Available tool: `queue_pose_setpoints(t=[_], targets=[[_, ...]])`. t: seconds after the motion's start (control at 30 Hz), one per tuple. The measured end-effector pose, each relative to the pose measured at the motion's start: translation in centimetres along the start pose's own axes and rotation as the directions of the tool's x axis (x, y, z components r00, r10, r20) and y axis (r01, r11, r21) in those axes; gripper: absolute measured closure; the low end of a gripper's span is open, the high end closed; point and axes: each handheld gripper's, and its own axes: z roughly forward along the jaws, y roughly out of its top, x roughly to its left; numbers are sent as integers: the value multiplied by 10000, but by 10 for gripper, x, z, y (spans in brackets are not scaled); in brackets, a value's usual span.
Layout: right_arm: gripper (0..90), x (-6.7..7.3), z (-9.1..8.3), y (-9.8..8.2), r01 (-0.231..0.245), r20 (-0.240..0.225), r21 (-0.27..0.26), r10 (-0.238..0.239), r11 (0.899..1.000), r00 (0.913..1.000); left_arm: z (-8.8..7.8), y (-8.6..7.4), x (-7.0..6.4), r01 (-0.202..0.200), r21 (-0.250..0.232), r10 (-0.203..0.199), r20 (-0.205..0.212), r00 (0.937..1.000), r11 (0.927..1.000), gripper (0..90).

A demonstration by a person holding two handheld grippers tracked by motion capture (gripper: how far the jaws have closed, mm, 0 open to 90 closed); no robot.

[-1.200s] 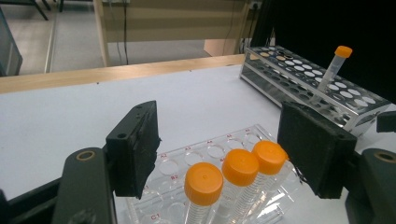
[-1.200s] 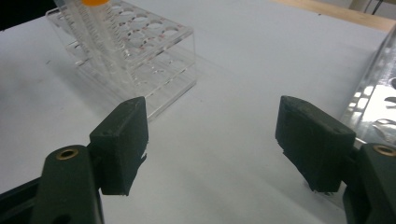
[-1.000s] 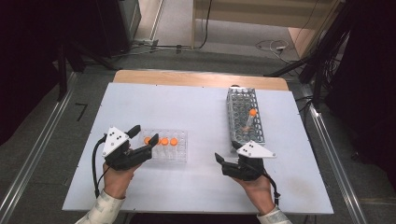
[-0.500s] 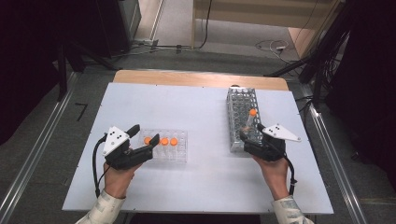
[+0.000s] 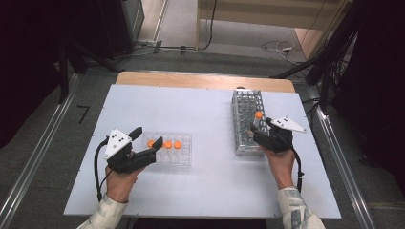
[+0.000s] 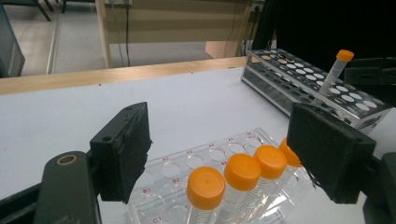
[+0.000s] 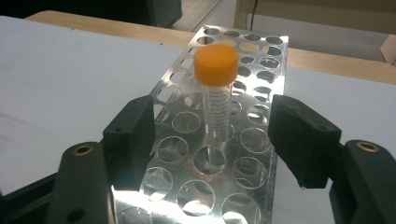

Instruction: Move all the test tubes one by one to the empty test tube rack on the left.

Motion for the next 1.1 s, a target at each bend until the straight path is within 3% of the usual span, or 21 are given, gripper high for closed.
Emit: queue_pose_setpoints(t=[0.5, 1.1], targets=[[567, -4, 15, 1, 83, 24, 269, -83, 9996, 10000, 2, -2, 0, -8, 61, 8, 0, 10000, 10000, 219], [711, -3, 21, 4, 198, 88, 544, -203, 9983, 9998, 2, -2, -1, 13, 90, -14, 82, 10000, 10000, 221]])
